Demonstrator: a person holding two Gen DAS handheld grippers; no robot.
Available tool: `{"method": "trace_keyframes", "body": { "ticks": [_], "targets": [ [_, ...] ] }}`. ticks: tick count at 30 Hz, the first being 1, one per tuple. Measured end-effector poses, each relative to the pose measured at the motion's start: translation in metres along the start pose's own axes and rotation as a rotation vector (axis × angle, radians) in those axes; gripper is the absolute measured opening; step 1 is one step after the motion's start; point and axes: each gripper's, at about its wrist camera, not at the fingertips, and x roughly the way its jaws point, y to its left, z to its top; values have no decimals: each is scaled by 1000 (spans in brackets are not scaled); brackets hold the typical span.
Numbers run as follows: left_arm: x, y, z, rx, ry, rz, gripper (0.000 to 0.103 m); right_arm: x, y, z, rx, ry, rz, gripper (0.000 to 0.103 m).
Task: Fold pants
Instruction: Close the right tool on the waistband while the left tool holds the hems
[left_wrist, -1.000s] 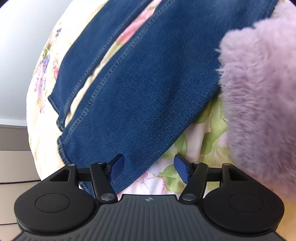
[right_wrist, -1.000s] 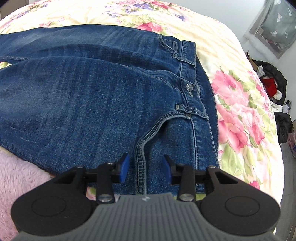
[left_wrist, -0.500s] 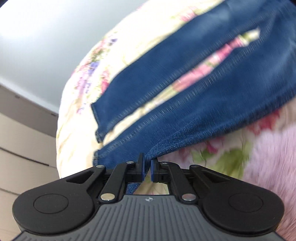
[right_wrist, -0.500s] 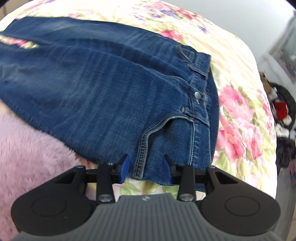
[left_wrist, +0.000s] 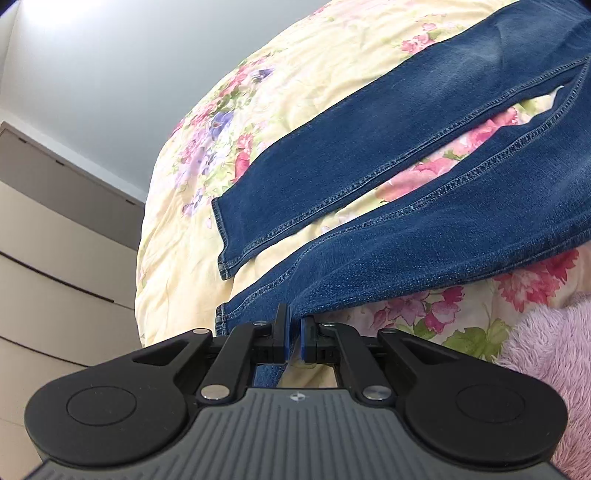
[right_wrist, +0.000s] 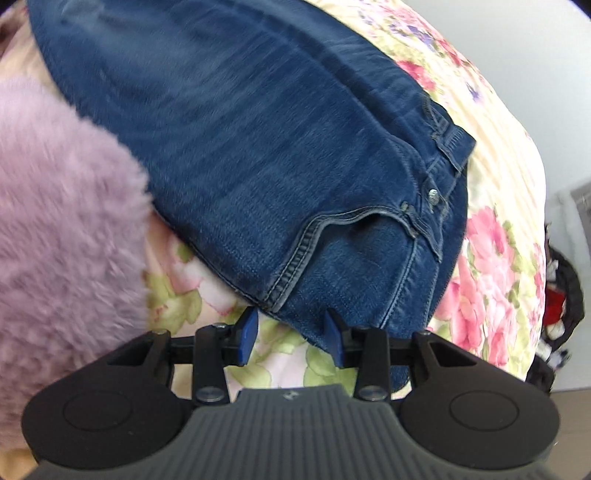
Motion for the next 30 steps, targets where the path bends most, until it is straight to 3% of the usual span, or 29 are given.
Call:
{"method": "trace_keyframes", "body": {
  "ticks": [6,10,15,22,30],
  "targets": [
    [-1,1,3,-36,11,5,5,17,7,-6,-11,-37,-40,39],
    [1,3,-1,-89,6,-8,5,7,15,-12,-4,-93,-88,12],
    [0,16,-4,-197,-12,-31,4,-28,-5,-14,144,-216,-152,2],
    [-2,39,10,-320,-50,-5,3,-63,-49,28,328,-332,-262,1],
    [18,55,50,-357,-59,57,3,-53,-92,96,403,-302,-352,1]
  ]
}}
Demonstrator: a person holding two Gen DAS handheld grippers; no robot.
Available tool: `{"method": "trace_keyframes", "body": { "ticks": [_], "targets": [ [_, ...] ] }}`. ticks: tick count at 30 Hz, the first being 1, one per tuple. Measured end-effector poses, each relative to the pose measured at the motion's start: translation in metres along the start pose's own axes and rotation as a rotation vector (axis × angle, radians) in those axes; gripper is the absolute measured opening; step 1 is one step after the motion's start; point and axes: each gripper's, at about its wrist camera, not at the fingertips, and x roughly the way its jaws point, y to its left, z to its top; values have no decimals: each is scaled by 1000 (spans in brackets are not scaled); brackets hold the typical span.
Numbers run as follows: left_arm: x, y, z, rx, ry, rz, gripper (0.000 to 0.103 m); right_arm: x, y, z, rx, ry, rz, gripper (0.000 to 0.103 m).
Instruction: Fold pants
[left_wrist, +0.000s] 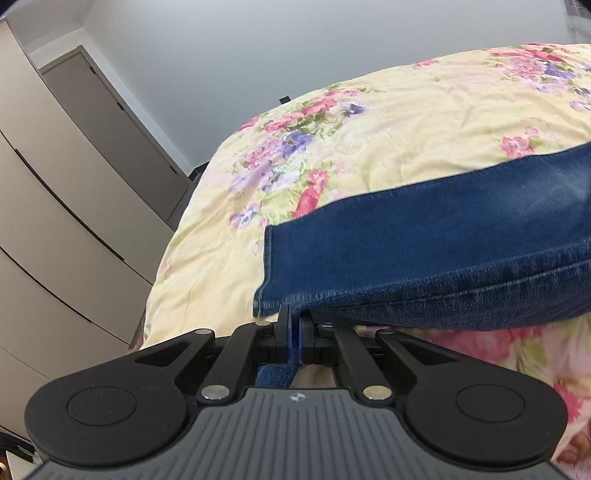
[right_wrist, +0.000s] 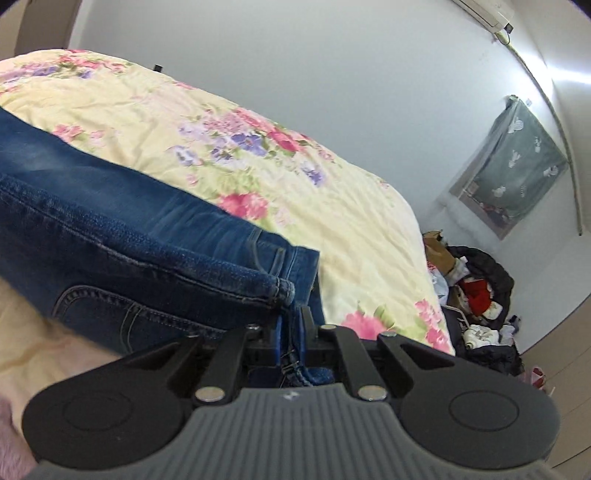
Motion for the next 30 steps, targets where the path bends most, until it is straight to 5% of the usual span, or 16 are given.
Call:
{"method": "trace_keyframes", "body": {
  "ticks": [21,30],
  "targets": [
    [145,-53,105,85,59,100,3,183,25,96,9,101,-134,1],
    [211,-85,116,159,122,87,3,280,53,109,-30,196,-137,1]
  ]
}}
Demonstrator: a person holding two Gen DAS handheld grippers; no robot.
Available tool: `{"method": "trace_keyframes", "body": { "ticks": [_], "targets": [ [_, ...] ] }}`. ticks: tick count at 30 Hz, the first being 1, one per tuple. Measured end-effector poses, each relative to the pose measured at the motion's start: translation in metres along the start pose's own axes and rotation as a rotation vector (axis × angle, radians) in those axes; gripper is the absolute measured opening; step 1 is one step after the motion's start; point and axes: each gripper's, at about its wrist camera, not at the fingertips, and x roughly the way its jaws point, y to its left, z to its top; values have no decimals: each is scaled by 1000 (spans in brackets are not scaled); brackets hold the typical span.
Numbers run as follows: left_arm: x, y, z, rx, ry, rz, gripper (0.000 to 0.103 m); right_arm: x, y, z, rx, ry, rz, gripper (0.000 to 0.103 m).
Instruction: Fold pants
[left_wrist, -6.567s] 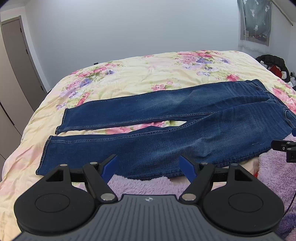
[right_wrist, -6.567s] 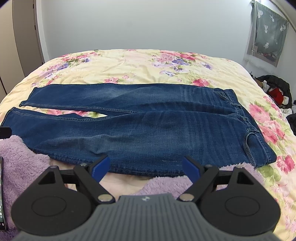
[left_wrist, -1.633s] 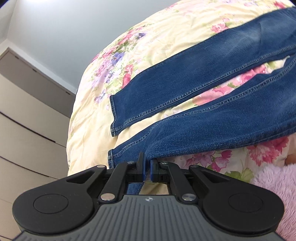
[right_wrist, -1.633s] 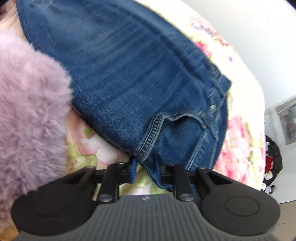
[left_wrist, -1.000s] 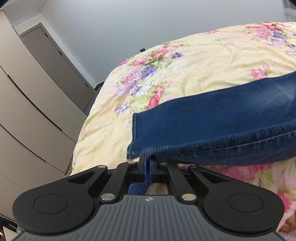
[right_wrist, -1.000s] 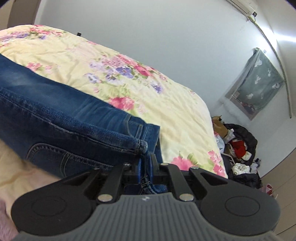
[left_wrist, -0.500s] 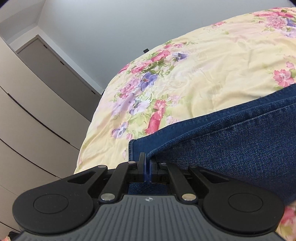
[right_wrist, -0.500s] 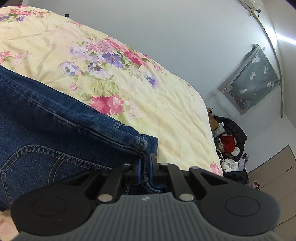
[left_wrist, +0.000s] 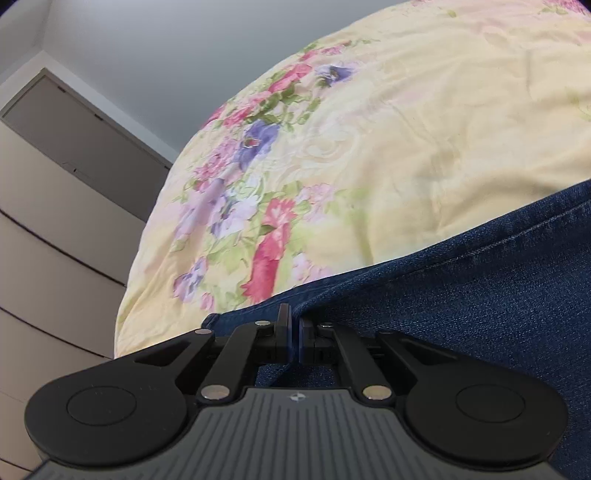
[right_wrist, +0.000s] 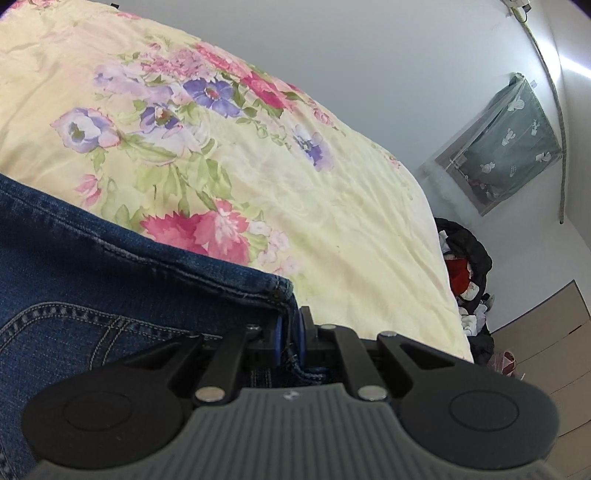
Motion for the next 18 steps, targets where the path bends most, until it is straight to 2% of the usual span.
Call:
{"method": "trace_keyframes", "body": {
  "ticks": [1,3,6,8,9,10,12,14,16,18],
  "targets": [
    [5,-4,1,16,9,-7,4,7,4,0,-7,12,-1,1],
    [16,-7,2,38,25,-18,13,17,12,-2,-14,29,-7,2],
    [25,-1,-2,44,32,-42,34,24,17,-4,-5,48,-11,5],
    [25,12,-5,26,22,-49,61,23,16,-4,-6,49,-26,20],
    [24,21,-6,10,26,-53,65,20,15,-3,-12,40,-50,35],
    [23,31,-9,-4,25,-52,66,16,13,-3,-14,33,-73,53],
    [19,55,-17,-46,25,-34,66,6,7,-3,12,21,-95,73],
    [15,84,-29,-115,31,-25,66,-8,0,-4,48,12,-90,74],
    [11,115,-45,-233,39,-25,66,-23,0,-8,73,13,-80,74],
    [9,143,-66,-356,54,-61,66,-39,4,-17,94,12,-58,74]
  ]
}}
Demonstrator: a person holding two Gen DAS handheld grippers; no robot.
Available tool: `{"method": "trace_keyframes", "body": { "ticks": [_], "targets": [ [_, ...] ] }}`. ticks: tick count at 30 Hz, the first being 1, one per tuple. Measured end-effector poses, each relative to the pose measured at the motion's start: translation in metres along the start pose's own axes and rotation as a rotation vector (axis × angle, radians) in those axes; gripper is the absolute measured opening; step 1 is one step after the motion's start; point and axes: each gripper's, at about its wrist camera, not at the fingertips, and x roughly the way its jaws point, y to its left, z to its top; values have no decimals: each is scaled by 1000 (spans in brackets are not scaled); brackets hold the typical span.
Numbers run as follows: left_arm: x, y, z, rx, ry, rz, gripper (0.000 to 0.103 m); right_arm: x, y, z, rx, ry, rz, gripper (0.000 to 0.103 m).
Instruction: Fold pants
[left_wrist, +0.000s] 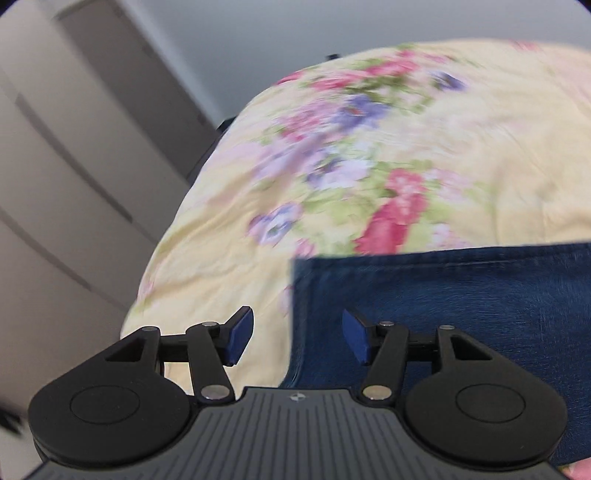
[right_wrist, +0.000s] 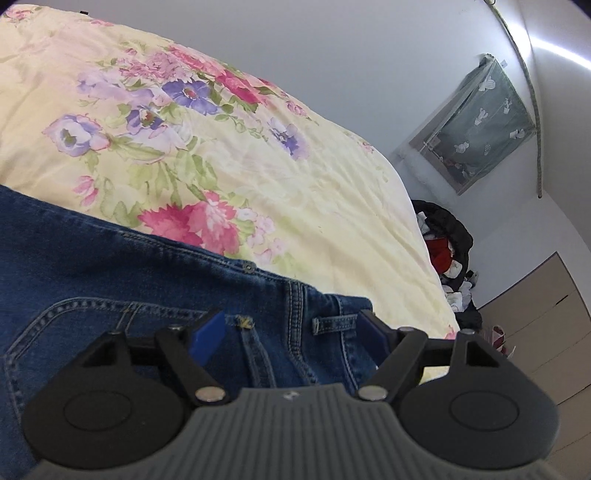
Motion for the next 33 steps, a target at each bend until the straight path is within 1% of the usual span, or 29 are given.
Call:
{"method": "trace_keyframes", "body": {
  "ticks": [2,5,6,10,13,14,16,18,19,20,21,22,23,25,26,28,29,31,32,33],
  "targets": [
    [-3,25,-16,-91,16,-67,66,-15,7,-11,10,8,35,74],
    [-3,48,-46,-225,43,-159,66,-38,19,-29,6,4,77,74],
    [-2,55,-55,-275,40,-182,66,-46,24,-35,6,0,87,74],
    [3,82,-99,-558,30,-318,66,-72,34,-54,44,2,126,74],
    [13,89,-126,-738,44,-393,76,-84,39,-65,66,7,136,74],
    [19,89,-133,-780,58,-413,76,-86,39,-69,80,16,137,74],
    [29,86,-141,-828,74,-449,76,-90,38,-76,120,40,147,74],
    [35,83,-143,-854,71,-451,76,-93,37,-83,155,66,158,74],
    [37,81,-141,-860,73,-451,75,-93,37,-86,168,81,163,74],
    [39,79,-139,-856,73,-444,62,-94,37,-90,180,96,166,74],
    [39,76,-134,-836,75,-416,53,-95,37,-94,189,110,167,74],
    [38,72,-129,-804,73,-381,31,-96,37,-98,199,122,167,74],
    [36,69,-123,-759,68,-345,18,-97,37,-101,210,131,169,74],
    [30,58,-109,-623,64,-254,7,-98,36,-106,242,164,180,74],
    [28,50,-103,-547,62,-207,5,-99,36,-109,264,180,191,74],
    [27,35,-95,-422,66,-135,5,-102,37,-113,310,197,226,74],
    [27,30,-94,-387,72,-112,8,-103,38,-115,325,202,239,74],
    [24,25,-94,-358,72,-61,18,-107,42,-117,342,210,254,74],
    [22,23,-94,-337,71,-38,26,-109,43,-117,347,210,260,74],
    [18,21,-94,-307,67,-1,30,-112,44,-117,349,206,267,74]
  ]
}}
